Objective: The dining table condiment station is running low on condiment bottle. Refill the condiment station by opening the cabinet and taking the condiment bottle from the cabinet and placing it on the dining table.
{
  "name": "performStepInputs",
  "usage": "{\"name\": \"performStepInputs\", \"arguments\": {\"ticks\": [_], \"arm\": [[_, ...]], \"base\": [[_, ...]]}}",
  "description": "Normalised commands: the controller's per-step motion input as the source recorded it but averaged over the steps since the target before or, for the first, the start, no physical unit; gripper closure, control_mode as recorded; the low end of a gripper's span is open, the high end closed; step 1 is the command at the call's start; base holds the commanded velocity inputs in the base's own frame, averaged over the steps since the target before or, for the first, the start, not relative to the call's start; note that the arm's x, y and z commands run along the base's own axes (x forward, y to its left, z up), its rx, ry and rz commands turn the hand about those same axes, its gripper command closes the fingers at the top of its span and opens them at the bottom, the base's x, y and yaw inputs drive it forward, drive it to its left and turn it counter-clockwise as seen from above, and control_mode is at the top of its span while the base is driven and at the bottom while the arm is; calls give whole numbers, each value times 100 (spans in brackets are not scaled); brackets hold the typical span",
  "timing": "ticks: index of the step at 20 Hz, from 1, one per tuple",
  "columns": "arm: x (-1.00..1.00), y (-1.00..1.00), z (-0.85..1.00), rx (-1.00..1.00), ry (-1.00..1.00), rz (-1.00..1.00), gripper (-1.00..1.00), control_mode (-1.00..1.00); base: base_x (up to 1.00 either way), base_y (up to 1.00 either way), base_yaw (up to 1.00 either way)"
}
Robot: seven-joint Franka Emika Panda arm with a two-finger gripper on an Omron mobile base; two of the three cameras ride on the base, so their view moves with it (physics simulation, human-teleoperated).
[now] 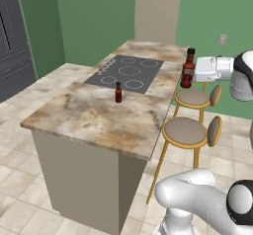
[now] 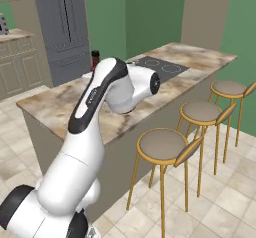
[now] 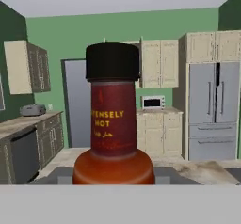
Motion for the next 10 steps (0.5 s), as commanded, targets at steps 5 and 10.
{"name": "performStepInputs", "arguments": {"ticks": [5,10], "arm": [[82,-11,-77,0,0,28,100,-100],[59,0,-76,0,0,24,100,-100]], "base": [[0,0,0],[0,0,0]]}}
